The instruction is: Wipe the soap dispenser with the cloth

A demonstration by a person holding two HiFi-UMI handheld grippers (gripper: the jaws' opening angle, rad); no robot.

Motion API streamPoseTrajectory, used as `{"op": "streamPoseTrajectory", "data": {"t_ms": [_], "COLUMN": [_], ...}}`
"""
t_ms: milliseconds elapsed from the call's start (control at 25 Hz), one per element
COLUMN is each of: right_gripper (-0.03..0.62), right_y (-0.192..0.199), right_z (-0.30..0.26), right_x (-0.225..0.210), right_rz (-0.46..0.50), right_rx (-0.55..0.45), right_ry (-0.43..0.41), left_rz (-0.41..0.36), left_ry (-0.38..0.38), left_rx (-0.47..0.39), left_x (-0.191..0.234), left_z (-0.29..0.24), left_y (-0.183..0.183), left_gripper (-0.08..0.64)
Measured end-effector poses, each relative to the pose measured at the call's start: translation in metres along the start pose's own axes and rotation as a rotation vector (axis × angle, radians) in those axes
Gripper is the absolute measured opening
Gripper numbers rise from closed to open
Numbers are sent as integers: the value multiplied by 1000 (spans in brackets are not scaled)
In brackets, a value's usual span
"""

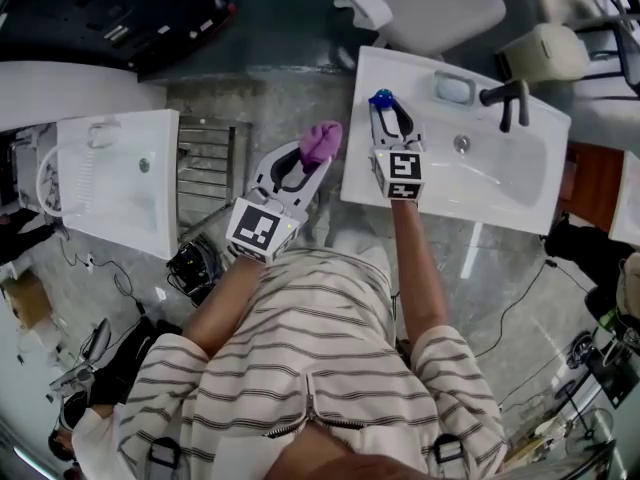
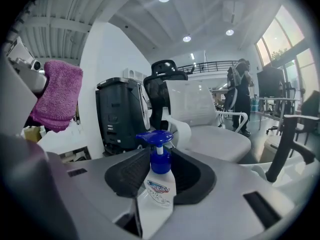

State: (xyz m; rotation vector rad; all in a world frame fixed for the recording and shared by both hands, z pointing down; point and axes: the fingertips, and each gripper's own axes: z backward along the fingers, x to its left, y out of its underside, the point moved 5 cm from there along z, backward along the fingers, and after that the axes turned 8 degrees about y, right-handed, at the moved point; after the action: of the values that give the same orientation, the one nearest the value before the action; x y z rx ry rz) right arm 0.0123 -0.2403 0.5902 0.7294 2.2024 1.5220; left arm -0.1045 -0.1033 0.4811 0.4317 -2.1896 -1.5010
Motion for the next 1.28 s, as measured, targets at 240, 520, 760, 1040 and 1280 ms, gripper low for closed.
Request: {"op": "streamPoseTrajectory", "data": {"t_ms": [240,520,760,1040,1280], "right_gripper": [227,159,56,3,3], "right_y": [-1,-22,-66,-101,-125], "right_z": [4,39,85,131,156], "right_x": [4,2,14,30,43], "right_rz": [11,-47,-68,-125,-122], "right_rx": [16,-27,-113,-165,-222], "right_ry": [8,28,82,131,148], "left_rz": [-8,-57,-78,-102,-139], "left_ry": [10,-7,-16,-6,23], "left_rx": [-9,-45,-71,-101,-131], "left_x": [-1,-2,-8,-19,-26], "left_z": [0,0,6,15,21], "left_y": [0,-8,-17,-29,-39], "left_gripper": [118,117,117,117,117]}}
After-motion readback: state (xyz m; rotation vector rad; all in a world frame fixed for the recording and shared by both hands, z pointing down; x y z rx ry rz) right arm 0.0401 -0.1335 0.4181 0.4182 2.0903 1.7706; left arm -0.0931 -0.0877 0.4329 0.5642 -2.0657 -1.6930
